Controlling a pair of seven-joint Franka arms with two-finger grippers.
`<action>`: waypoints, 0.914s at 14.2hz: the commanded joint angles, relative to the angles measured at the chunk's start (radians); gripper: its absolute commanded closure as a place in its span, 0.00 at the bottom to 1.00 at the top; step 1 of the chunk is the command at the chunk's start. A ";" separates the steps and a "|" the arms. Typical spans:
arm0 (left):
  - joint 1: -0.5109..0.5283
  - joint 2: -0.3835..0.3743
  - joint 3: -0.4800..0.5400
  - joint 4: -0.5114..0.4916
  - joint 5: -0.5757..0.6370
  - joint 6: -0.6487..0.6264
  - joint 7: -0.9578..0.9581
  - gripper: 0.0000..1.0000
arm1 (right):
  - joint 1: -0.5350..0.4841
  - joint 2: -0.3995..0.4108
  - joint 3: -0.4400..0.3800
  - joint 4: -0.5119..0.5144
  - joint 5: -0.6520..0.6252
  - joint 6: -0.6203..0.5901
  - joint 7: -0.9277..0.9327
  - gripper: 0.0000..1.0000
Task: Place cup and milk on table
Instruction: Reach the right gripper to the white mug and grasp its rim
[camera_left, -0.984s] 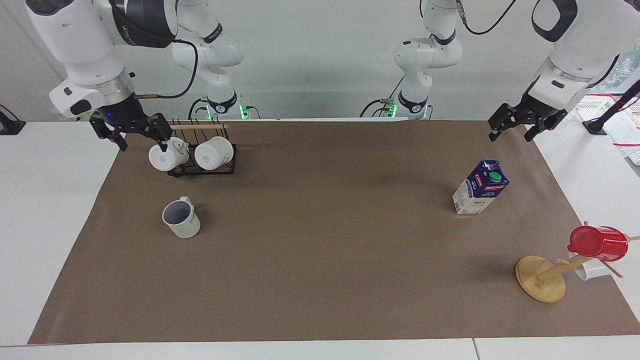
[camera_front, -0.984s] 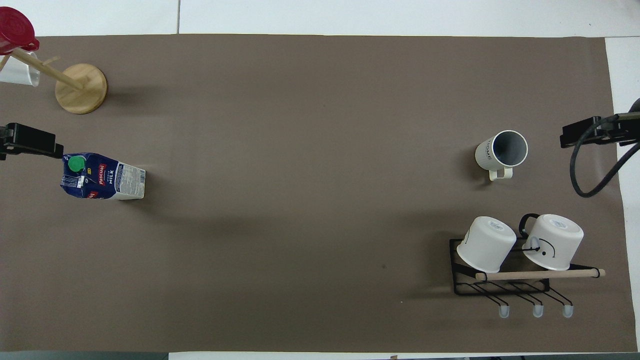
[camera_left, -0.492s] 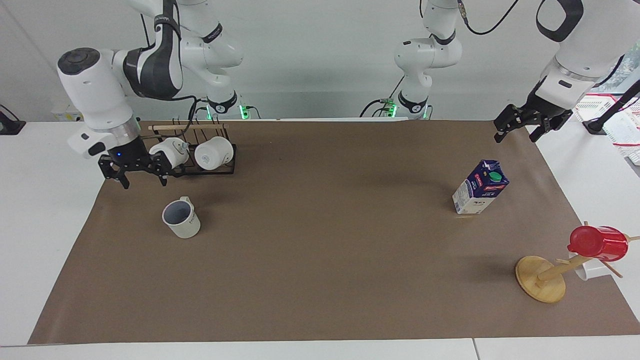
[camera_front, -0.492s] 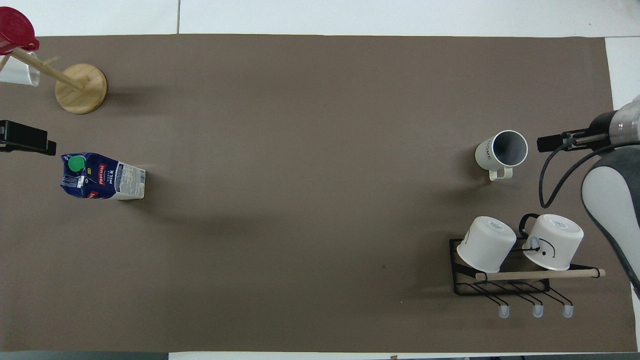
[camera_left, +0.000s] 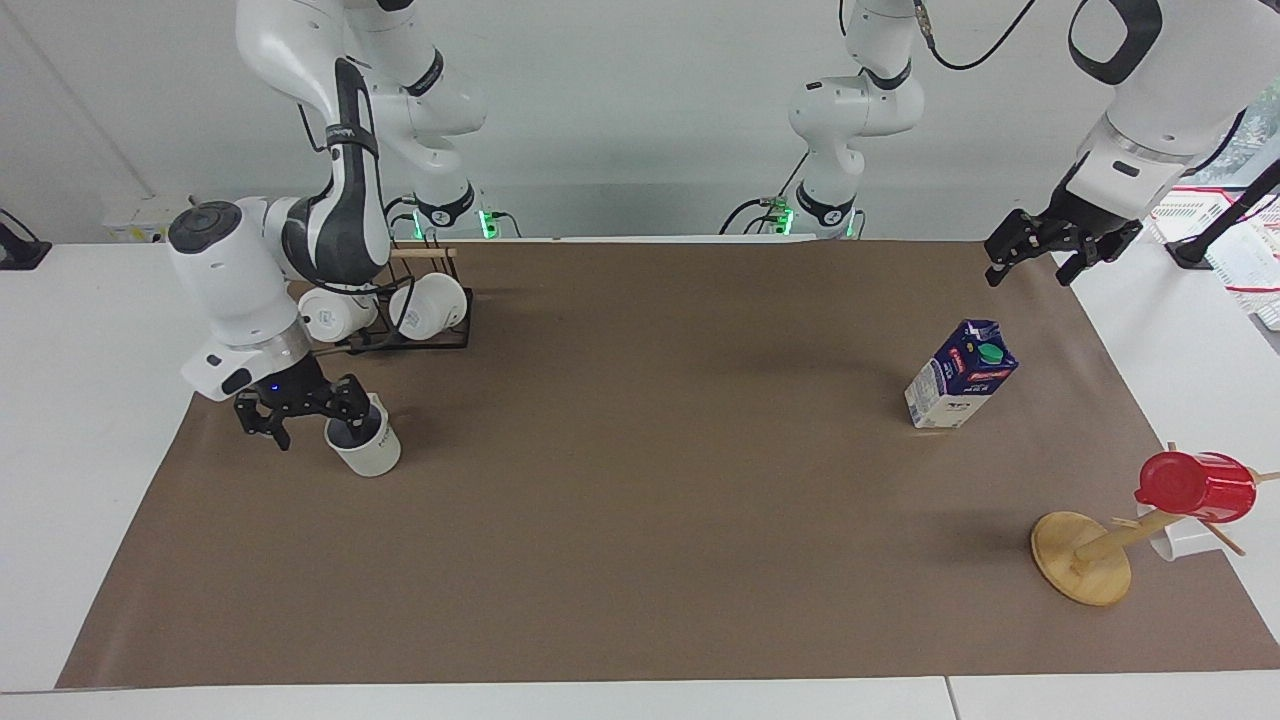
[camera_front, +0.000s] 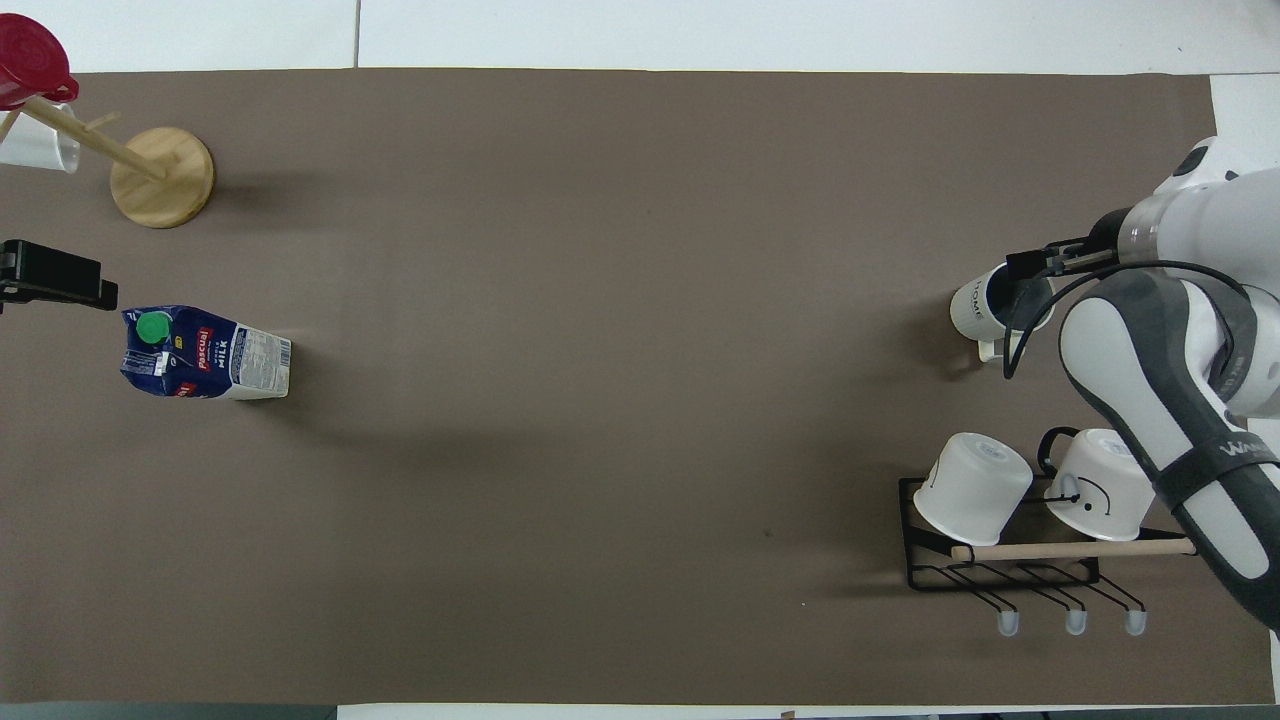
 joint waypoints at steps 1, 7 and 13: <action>-0.006 -0.025 0.007 -0.038 -0.014 0.026 0.017 0.00 | -0.009 -0.010 0.004 -0.047 0.041 0.023 -0.088 0.00; -0.007 -0.023 0.006 -0.039 -0.014 0.039 0.010 0.00 | -0.014 -0.015 0.004 -0.097 0.041 0.081 -0.147 0.06; 0.005 -0.080 0.007 -0.183 -0.016 0.148 0.012 0.00 | -0.021 0.031 0.007 -0.046 0.076 0.040 -0.187 0.30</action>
